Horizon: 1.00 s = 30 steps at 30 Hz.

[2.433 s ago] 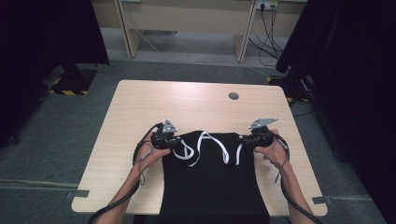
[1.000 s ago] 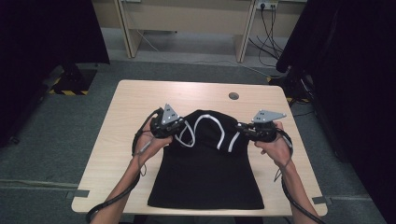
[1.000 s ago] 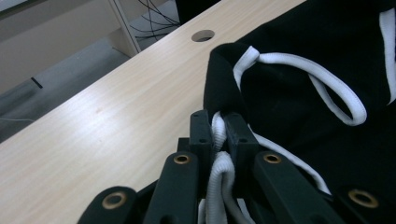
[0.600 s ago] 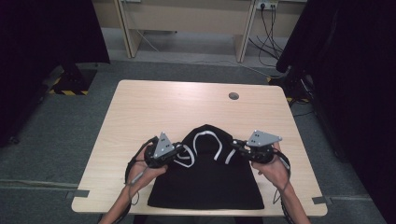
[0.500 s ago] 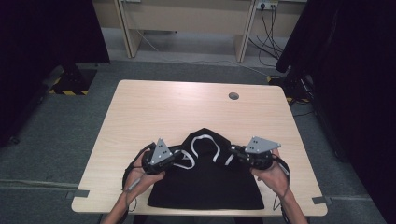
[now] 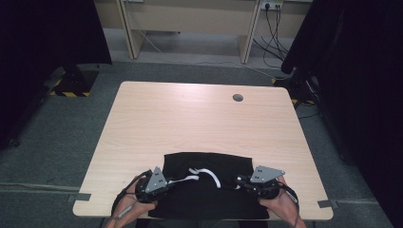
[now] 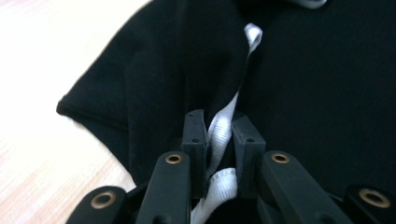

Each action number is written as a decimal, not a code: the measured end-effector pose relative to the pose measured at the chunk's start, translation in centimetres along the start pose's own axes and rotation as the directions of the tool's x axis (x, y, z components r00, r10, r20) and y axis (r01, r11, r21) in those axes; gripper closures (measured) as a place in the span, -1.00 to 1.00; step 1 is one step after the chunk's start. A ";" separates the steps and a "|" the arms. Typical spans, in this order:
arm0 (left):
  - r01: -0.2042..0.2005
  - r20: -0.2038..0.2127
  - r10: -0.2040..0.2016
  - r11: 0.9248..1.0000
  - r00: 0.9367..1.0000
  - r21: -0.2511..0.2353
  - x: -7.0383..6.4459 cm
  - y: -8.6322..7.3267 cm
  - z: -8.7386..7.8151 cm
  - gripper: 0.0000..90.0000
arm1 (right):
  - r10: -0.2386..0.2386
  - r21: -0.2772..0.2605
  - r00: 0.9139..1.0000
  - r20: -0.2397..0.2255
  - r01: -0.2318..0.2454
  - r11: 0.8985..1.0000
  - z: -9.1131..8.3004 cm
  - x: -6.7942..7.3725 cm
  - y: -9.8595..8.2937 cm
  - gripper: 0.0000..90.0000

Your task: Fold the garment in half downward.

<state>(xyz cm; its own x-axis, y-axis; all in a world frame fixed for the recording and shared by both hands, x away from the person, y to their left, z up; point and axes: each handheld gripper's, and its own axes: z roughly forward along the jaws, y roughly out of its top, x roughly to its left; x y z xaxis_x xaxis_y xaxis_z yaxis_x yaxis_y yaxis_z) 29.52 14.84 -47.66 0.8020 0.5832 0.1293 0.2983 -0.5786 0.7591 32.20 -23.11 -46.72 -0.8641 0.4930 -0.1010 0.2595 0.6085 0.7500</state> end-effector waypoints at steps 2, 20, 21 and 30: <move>-0.003 0.003 0.003 1.000 1.000 0.007 -0.2 0.2 0.2 0.72 | 0.018 0.011 1.000 0.015 -0.018 1.000 0.0 -0.4 -0.4 0.81; 0.101 -0.019 -0.103 0.992 0.995 -0.069 3.8 4.5 3.7 -0.04 | 0.118 -0.012 0.983 0.144 -0.117 0.993 0.5 -5.6 1.5 0.12; 0.093 -0.016 -0.094 0.993 0.995 -0.074 3.5 4.8 3.6 -0.14 | 0.120 -0.019 0.982 0.146 -0.118 0.993 0.3 -5.5 1.7 0.04; 0.106 -0.058 -0.109 0.992 0.992 -0.062 3.2 6.5 5.6 -0.44 | 0.055 0.051 0.994 0.096 -0.060 0.997 2.7 -3.9 4.4 -0.16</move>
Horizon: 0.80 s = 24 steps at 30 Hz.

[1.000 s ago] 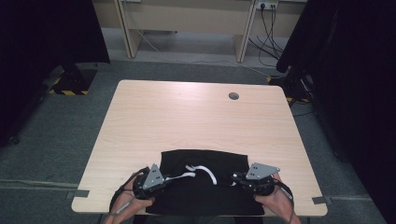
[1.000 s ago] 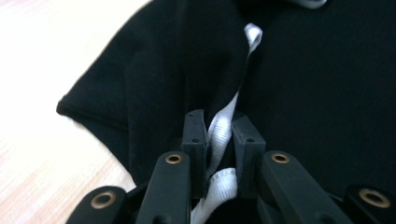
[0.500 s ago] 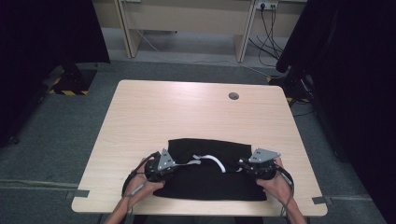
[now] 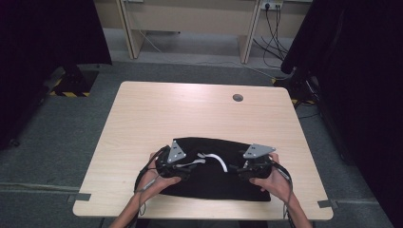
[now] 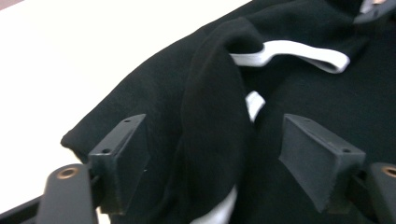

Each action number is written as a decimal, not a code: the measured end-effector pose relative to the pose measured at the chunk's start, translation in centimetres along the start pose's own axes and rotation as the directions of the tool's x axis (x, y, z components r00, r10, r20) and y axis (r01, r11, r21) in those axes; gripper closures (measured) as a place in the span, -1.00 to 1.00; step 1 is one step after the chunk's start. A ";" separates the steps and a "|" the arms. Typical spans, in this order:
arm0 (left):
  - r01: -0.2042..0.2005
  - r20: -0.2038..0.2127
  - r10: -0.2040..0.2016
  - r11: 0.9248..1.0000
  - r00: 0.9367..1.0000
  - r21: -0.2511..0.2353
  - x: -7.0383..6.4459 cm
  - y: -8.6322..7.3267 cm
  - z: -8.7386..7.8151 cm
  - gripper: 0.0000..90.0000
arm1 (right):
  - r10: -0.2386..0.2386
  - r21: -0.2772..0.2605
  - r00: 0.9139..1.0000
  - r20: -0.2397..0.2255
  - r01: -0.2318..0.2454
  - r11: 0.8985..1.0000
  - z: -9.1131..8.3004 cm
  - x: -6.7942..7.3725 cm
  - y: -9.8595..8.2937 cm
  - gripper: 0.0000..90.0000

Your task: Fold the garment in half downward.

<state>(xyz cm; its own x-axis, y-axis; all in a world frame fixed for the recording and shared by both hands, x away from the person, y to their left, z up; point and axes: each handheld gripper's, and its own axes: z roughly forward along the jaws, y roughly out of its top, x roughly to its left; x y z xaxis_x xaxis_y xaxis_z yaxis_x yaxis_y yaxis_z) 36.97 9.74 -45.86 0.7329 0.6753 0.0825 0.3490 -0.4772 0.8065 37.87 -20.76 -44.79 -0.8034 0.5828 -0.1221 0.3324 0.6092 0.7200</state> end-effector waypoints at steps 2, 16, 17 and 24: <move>-0.017 0.004 0.017 1.000 1.000 0.010 0.3 0.0 0.7 -0.08 | -0.051 0.048 0.999 0.000 0.051 0.998 1.0 -0.1 0.2 0.28; -0.187 0.039 0.191 0.978 0.981 -0.088 -2.0 0.7 -4.8 0.77 | -0.140 -0.071 0.990 0.013 0.141 0.988 -5.6 0.4 -0.2 0.85; -0.203 0.052 0.208 0.976 0.977 -0.082 -2.7 0.4 -5.3 0.77 | -0.146 -0.081 0.989 0.008 0.146 0.986 -6.2 0.8 -0.6 0.84; -0.230 0.155 0.226 0.973 0.962 0.005 -5.2 -2.0 -5.1 0.48 | -0.115 -0.026 0.991 -0.064 0.114 0.993 -6.7 3.2 -3.9 0.41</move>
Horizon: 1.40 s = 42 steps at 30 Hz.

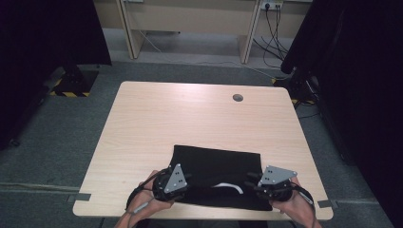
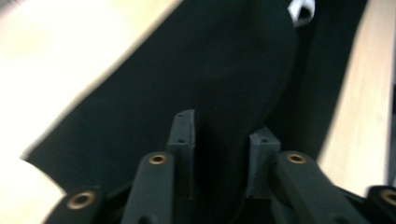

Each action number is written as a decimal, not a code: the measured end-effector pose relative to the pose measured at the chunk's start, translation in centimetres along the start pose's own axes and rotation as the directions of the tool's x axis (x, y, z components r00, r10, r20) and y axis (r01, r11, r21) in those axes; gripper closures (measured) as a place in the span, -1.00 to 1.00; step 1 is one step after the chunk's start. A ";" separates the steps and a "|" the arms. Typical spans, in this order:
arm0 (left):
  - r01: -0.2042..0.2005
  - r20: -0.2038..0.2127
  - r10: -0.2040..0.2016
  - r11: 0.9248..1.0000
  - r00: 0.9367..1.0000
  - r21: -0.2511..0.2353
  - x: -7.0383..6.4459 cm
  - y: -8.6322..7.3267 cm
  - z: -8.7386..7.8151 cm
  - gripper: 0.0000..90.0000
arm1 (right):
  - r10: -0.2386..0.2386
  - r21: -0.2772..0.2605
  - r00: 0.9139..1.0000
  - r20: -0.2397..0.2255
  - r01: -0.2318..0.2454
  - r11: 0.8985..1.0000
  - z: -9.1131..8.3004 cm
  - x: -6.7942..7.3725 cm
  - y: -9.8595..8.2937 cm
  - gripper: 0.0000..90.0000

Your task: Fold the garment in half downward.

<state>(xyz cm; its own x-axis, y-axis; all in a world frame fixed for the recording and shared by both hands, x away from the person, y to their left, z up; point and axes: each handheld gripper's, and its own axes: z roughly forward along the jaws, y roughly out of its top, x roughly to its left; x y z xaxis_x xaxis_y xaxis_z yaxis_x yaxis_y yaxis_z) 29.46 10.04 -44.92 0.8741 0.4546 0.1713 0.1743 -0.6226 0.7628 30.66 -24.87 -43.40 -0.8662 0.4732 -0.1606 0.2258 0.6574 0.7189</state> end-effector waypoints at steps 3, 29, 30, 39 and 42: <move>0.046 0.044 -0.045 0.999 0.998 -0.027 -0.1 -0.4 -0.5 0.16 | 0.060 -0.046 0.998 -0.016 -0.061 0.997 -0.9 0.2 -0.7 0.21; 0.266 -0.129 -0.258 0.962 0.958 0.055 1.8 -2.7 1.7 -0.37 | 0.154 0.076 0.987 0.033 -0.156 0.985 0.6 1.5 -3.3 0.15; 0.276 -0.132 -0.267 0.960 0.955 0.053 1.9 -2.7 1.7 -0.40 | 0.157 0.080 0.987 0.043 -0.160 0.984 0.5 1.4 -3.1 0.10; 0.341 -0.086 -0.338 0.940 0.937 0.024 1.9 -2.4 1.1 -0.68 | 0.301 0.017 0.949 0.097 -0.304 0.952 1.8 -1.0 -1.5 -0.22; 0.347 -0.082 -0.344 0.937 0.936 0.032 1.7 -2.7 1.0 -0.71 | 0.322 0.058 0.941 0.100 -0.329 0.943 3.3 -1.6 -1.5 -0.31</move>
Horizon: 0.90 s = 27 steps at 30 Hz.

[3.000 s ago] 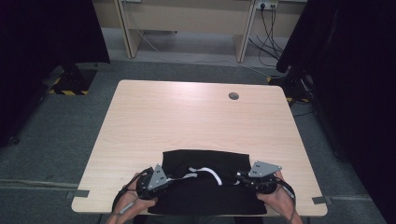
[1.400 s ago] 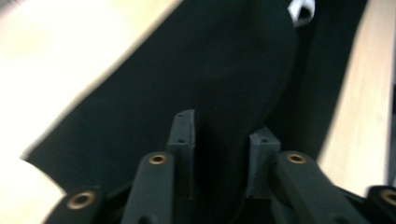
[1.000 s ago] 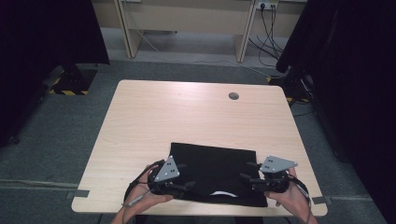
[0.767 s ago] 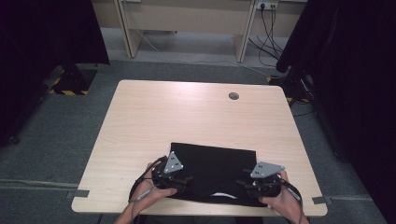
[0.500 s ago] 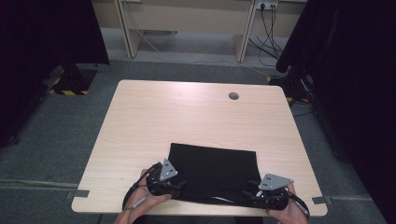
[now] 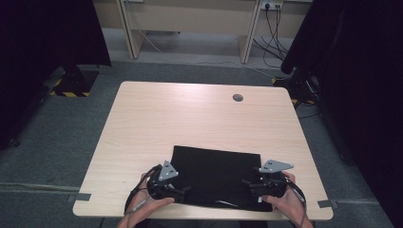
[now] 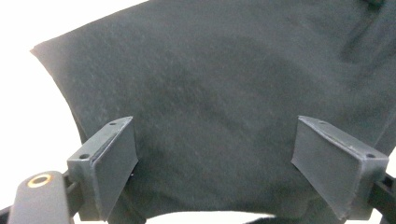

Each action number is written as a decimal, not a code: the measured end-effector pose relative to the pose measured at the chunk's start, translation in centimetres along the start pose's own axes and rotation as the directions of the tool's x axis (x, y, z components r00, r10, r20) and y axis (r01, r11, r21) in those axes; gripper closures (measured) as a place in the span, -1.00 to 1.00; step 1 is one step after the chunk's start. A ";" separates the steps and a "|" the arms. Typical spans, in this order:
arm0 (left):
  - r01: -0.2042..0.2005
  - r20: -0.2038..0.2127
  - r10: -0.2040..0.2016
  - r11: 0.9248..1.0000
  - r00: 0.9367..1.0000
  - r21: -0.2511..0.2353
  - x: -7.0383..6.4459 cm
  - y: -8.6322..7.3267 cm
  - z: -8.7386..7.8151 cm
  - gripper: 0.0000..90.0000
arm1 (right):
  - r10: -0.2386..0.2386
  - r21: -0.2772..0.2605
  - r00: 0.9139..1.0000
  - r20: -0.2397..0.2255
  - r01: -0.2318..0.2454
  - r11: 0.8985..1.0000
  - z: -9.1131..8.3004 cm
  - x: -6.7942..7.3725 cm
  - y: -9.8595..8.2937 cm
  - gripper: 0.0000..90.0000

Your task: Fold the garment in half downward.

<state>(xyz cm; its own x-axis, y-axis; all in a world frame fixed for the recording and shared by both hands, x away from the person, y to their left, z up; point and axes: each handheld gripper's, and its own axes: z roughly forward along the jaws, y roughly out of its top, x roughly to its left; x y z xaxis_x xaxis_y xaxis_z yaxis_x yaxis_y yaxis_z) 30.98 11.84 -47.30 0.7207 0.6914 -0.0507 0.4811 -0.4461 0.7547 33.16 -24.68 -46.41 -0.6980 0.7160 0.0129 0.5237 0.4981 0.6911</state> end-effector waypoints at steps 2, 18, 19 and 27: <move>0.002 0.006 -0.002 1.000 1.000 0.008 0.1 -0.3 0.0 -0.73 | 0.006 0.012 1.000 -0.004 -0.006 1.000 0.8 -0.2 -0.2 -0.39; 0.010 -0.032 -0.010 1.000 0.999 0.011 0.9 0.5 1.9 -0.75 | 0.013 -0.033 0.999 0.045 -0.011 0.999 1.6 -3.0 2.1 -0.37; 0.010 -0.031 -0.010 1.000 0.999 0.009 0.9 0.5 1.9 -0.75 | 0.006 -0.045 0.999 0.036 -0.005 0.999 1.3 -2.7 2.0 -0.37; 0.010 -0.034 -0.010 1.000 0.999 0.004 0.8 0.4 1.8 -0.75 | -0.013 -0.025 1.000 -0.021 0.013 1.000 0.0 0.1 0.5 -0.39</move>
<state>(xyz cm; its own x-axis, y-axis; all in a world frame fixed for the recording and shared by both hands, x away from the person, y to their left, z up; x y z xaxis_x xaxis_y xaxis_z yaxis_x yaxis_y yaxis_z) 32.65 11.17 -48.26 0.6987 0.7145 -0.0360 0.4900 -0.4412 0.7518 33.36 -24.36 -46.06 -0.7148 0.6991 0.0186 0.5024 0.4949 0.7090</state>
